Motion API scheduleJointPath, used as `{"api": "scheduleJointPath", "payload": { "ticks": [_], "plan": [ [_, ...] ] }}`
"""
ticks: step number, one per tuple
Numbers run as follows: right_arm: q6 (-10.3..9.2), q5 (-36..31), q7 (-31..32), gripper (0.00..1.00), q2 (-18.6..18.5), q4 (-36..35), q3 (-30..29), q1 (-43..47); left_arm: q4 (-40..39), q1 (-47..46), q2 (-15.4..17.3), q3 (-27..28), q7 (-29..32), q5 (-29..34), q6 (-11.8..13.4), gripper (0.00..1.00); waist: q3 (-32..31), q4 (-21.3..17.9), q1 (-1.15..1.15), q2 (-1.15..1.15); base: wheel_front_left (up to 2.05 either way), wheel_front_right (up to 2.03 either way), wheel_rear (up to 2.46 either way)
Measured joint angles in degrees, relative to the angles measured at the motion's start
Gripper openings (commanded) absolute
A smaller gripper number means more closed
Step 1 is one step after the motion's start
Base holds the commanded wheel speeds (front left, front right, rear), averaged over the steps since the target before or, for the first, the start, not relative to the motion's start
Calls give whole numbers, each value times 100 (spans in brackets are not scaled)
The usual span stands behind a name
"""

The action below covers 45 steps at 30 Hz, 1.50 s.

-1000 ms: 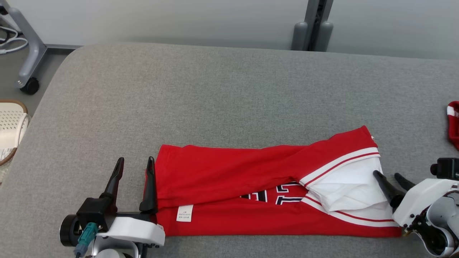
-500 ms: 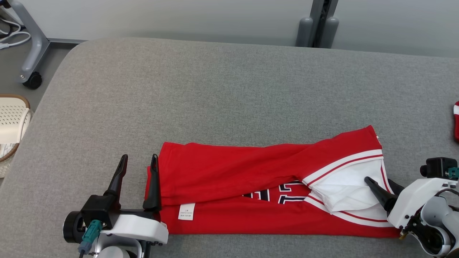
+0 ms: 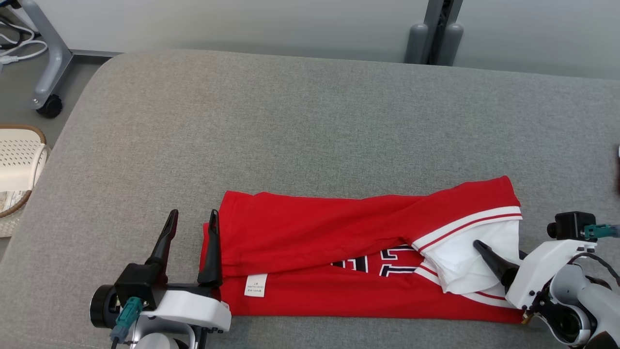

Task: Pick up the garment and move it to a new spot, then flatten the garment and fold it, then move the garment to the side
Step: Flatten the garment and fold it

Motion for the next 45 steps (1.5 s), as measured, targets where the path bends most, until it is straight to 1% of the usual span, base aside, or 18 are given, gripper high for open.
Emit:
{"api": "scheduleJointPath", "payload": {
  "ticks": [1, 2, 3, 4, 14, 20, 24, 32, 36, 39, 42, 45],
  "plan": [
    [0, 37, -9, 76, 1, 8, 33, -15, 0, -1, 1, 1, 0, 0, 1, 100, 3, 2, 0, 0, 0, 0, 0],
    [0, 55, -19, 50, -1, 18, 62, -30, 0, -3, 1, 1, 0, -1, 1, 100, 8, 7, 0, 0, 0, 0, 0],
    [1, 101, -52, 21, 1, 45, 134, -60, 1, -5, 1, 1, 0, -11, 2, 100, 14, 18, 0, 0, 0, 0, 0],
    [5, 120, -66, 0, 18, 52, 180, -76, 3, -5, 1, 1, 0, -12, 2, 100, 15, 22, 0, 0, 0, 0, 0],
    [45, 182, -360, 0, 10, 326, 461, -229, 56, -9, 0, 15, 0, -18, 18, 100, -22, 13, 0, 0, 0, 0, 0],
    [48, 170, -419, 0, -110, 587, 583, -348, 90, -9, 0, 9, 0, -27, 16, 100, -79, -24, 0, 0, 0, 0, 0],
    [48, 172, -444, 0, -267, 833, 613, -406, 114, -8, 1, 9, 0, -36, 15, 100, -134, -52, 0, 0, 0, 0, 0],
    [38, 14, -467, 0, -736, 1344, 761, -598, 147, 7, 0, 18, 0, -48, 5, 100, -236, -104, 0, 0, 0, 0, 0],
    [36, -159, -432, 0, -959, 1600, 870, -748, 149, 15, 1, 16, 0, -74, 0, 100, -264, -126, 0, 0, 0, 0, 0],
    [36, -480, -432, 0, -1103, 1866, 1063, -903, 154, 25, 0, 14, 0, -87, 0, 100, -287, -134, 0, 0, 0, 0, 0],
    [36, -655, -416, 0, -1128, 2100, 1172, -1055, 158, 30, 0, 16, 0, -94, 0, 100, -317, -140, 0, 0, 0, 0, 0],
    [36, -716, -388, 0, -1055, 2214, 1220, -1145, 177, 39, 0, 23, 0, -159, 0, 100, -351, -143, 0, 0, 0, 0, 0]
  ]
}}
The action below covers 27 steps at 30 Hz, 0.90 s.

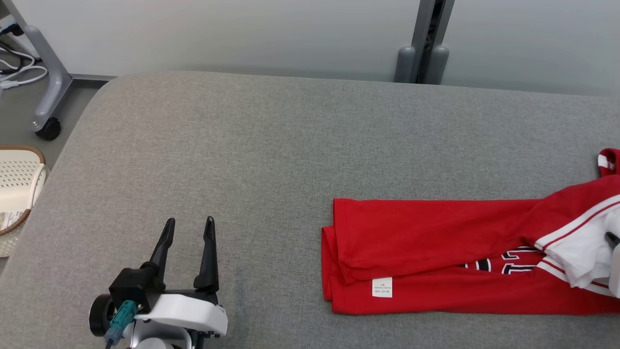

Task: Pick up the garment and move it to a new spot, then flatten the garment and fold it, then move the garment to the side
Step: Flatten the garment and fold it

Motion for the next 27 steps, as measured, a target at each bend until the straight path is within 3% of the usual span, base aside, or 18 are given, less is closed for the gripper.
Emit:
{"api": "scheduleJointPath", "payload": {
  "ticks": [9, 27],
  "plan": [
    [-16, -15, 124, 0, 230, -113, 132, -89, 53, 94, 0, 44, 0, -135, 1, 100, -172, -28, 0, 0, 0, 0, 0],
    [-16, 48, 589, 0, 624, -1059, 97, -128, 132, 337, 0, 93, 0, -538, 19, 100, -675, -265, 0, 0, 0, 0, 0]
  ]
}}
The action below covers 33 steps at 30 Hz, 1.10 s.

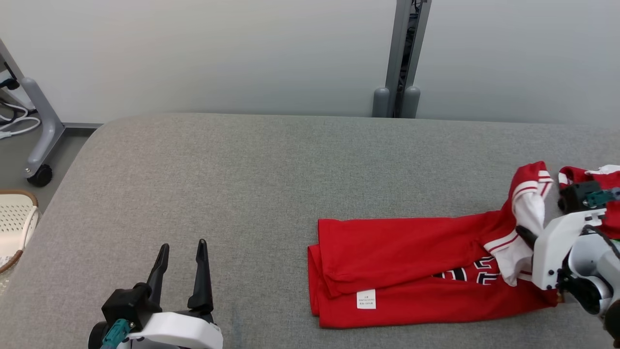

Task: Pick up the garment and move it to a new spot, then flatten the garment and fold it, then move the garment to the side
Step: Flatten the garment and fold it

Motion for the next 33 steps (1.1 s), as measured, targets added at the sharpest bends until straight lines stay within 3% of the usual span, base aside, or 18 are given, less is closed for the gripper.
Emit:
{"api": "scheduleJointPath", "payload": {
  "ticks": [14, 33],
  "plan": [
    [0, -183, 394, 0, 511, -686, -374, 411, 32, 72, -3, -64, 0, -78, 7, 100, -71, 85, 0, 0, 0, 0, 0],
    [-1, -628, 791, 0, 1537, -1056, -1194, 688, 116, 108, -1, -183, 0, -113, 7, 100, 97, 543, 0, 0, 0, 0, 0]
  ]
}}
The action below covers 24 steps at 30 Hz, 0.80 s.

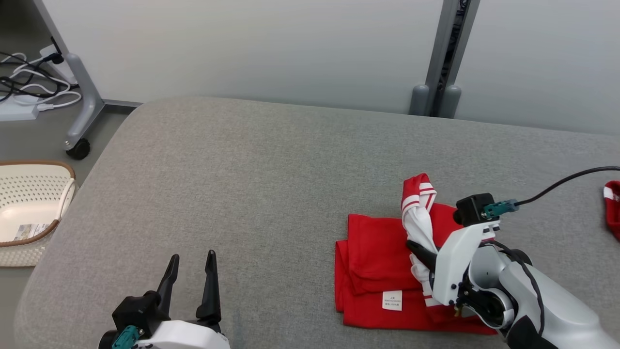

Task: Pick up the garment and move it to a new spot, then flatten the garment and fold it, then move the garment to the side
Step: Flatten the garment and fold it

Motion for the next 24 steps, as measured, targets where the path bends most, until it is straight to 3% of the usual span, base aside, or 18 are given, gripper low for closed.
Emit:
{"api": "scheduleJointPath", "payload": {
  "ticks": [14, 22, 23, 24],
  "plan": [
    [0, -240, 357, 0, 382, -136, -439, 158, 15, -114, -2, -108, 0, -83, 20, 100, 212, 361, 0, 0, 0, 0, 0],
    [0, -425, 413, 2, 417, -34, -582, 191, 30, -170, 0, -157, 0, -102, 33, 100, 379, 536, 0, 0, 0, 0, 0],
    [0, -470, 409, 33, 420, -14, -600, 191, 30, -183, -1, -164, 0, -111, 34, 100, 396, 555, 0, 0, 0, 0, 0],
    [0, -533, 399, 100, 421, 5, -616, 191, 31, -195, -1, -170, 0, -116, 35, 100, 415, 569, 0, 0, 0, 0, 0]
  ]
}}
